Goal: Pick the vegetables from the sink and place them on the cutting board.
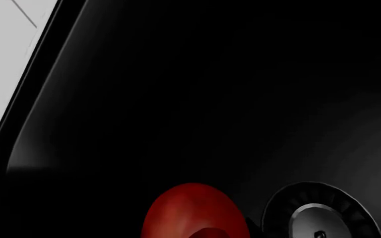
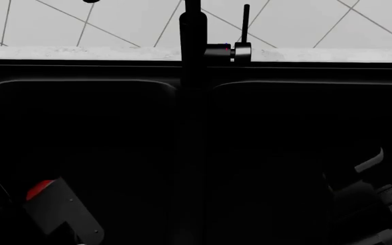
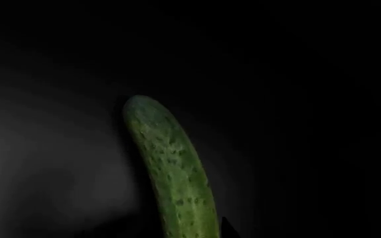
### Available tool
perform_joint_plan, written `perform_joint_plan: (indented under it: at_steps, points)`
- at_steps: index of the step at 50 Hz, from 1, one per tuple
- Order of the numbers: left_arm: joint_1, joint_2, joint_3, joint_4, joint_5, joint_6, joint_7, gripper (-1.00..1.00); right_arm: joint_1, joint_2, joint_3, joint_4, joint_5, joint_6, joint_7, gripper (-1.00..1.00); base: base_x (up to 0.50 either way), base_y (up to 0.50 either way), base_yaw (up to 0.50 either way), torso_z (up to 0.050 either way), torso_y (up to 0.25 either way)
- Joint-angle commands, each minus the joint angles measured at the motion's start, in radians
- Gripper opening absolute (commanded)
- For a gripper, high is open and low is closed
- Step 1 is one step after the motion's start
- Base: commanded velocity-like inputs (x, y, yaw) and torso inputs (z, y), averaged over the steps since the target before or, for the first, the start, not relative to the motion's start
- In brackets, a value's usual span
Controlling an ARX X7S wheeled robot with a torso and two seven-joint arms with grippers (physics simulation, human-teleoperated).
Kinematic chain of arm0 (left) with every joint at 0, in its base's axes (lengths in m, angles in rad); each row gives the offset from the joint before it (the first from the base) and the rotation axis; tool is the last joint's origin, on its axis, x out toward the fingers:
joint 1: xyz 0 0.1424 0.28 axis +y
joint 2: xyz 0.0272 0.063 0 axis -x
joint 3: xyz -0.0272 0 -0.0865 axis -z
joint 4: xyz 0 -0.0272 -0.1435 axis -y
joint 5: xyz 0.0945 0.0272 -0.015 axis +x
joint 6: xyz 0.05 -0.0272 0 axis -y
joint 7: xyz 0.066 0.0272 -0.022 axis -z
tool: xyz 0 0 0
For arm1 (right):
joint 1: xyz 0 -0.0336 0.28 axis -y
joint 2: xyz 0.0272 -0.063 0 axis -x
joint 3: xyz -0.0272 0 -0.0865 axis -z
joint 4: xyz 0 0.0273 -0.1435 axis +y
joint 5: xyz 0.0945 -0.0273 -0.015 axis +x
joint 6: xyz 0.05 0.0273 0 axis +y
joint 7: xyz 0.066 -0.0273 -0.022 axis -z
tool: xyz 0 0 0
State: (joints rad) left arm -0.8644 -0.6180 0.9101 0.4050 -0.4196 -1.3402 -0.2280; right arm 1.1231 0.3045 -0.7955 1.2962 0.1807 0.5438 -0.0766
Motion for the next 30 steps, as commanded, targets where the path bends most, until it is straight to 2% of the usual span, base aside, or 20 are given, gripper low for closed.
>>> perform_joint_plan:
  at_steps: [1,15,19,22,23,24,27,30]
  points:
    - [-0.004,0.005,0.000,-0.014,0.000,-0.001,-0.013,-1.00,-0.061,-0.012,0.162,0.012,-0.145,0.013,-0.052,-1.00,0.00,0.00,0.00,-0.010,0.000]
    - [0.000,-0.001,-0.006,-0.009,-0.003,0.006,-0.018,-1.00,-0.061,-0.014,0.198,0.012,-0.173,-0.008,-0.048,-1.00,0.00,0.00,0.00,-0.001,-0.002]
    - [-0.001,-0.008,-0.027,0.011,-0.005,0.009,-0.026,-1.00,-0.043,-0.003,0.192,0.012,-0.179,-0.059,-0.088,-1.00,0.00,0.00,0.00,-0.003,0.000]
    - [0.029,-0.012,-0.073,0.023,-0.032,0.071,-0.008,-1.00,-0.027,0.010,0.167,0.010,-0.197,-0.066,-0.124,-1.00,0.00,0.00,0.00,0.000,-0.003]
    - [0.041,-0.013,-0.099,0.025,-0.041,0.109,-0.004,-1.00,-0.030,0.019,0.164,-0.019,-0.199,-0.048,-0.133,-1.00,0.00,0.00,0.00,0.000,0.000]
    - [0.032,-0.028,-0.063,0.034,-0.002,0.138,-0.015,-1.00,-0.081,0.065,0.172,-0.169,-0.191,0.060,-0.141,-1.00,0.00,0.00,0.00,0.000,0.000]
    - [0.049,-0.038,-0.071,0.046,-0.002,0.174,-0.015,-1.00,-0.187,0.161,0.193,-0.572,-0.177,0.288,-0.141,-1.00,0.00,0.00,0.00,0.000,0.000]
    - [0.061,-0.050,-0.076,0.067,0.000,0.179,-0.025,-1.00,-0.229,0.203,0.203,-0.734,-0.169,0.387,-0.143,-1.00,0.00,0.00,0.00,0.000,0.000]
